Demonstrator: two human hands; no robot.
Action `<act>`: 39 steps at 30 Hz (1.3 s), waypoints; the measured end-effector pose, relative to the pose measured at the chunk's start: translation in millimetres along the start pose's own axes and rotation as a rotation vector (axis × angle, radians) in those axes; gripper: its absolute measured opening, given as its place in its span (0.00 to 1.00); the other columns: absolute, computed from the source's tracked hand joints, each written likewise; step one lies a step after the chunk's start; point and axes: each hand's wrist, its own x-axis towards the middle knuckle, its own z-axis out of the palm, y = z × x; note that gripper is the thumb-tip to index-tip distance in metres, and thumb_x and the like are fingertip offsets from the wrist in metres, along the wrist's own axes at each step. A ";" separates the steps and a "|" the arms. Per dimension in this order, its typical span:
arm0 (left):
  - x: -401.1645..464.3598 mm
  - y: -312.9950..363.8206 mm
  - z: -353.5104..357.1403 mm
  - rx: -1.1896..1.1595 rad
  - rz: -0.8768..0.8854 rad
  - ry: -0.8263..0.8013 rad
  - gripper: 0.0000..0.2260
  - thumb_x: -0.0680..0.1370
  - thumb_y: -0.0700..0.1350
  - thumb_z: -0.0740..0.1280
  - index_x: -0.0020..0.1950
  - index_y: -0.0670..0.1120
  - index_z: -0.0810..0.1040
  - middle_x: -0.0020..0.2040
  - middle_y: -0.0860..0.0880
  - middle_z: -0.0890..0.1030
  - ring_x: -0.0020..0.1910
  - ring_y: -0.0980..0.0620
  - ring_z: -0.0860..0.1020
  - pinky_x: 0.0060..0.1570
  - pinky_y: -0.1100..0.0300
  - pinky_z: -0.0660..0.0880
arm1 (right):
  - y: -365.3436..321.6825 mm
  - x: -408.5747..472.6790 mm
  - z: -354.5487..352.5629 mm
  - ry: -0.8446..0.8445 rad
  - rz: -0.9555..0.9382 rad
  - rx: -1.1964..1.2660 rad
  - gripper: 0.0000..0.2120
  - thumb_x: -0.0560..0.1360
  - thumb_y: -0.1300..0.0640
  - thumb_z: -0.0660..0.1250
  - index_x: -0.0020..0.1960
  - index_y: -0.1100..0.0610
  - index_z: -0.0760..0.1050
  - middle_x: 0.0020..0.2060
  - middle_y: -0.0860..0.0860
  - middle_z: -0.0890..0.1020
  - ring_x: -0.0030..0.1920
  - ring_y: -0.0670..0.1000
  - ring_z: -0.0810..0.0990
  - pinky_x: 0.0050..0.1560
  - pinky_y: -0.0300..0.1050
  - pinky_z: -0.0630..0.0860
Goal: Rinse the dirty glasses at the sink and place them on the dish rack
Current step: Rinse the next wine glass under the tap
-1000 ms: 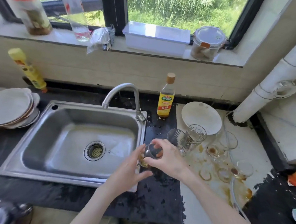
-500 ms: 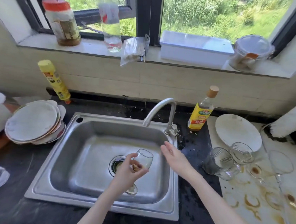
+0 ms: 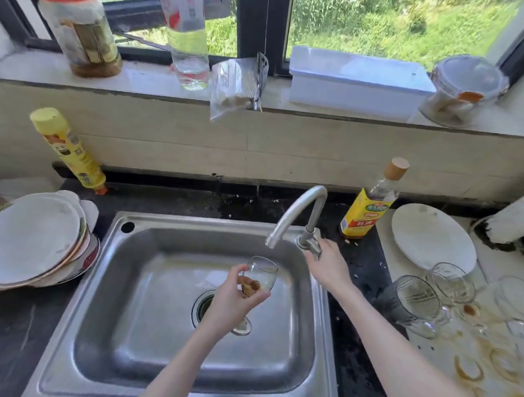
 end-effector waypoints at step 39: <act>-4.7 -44.5 18.7 -0.683 -0.807 -0.179 0.25 0.73 0.58 0.69 0.63 0.44 0.73 0.57 0.41 0.79 0.52 0.42 0.78 0.45 0.51 0.76 | -24.5 -94.2 42.7 -0.540 0.263 0.384 0.12 0.80 0.48 0.57 0.53 0.54 0.74 0.42 0.49 0.79 0.42 0.50 0.79 0.31 0.38 0.73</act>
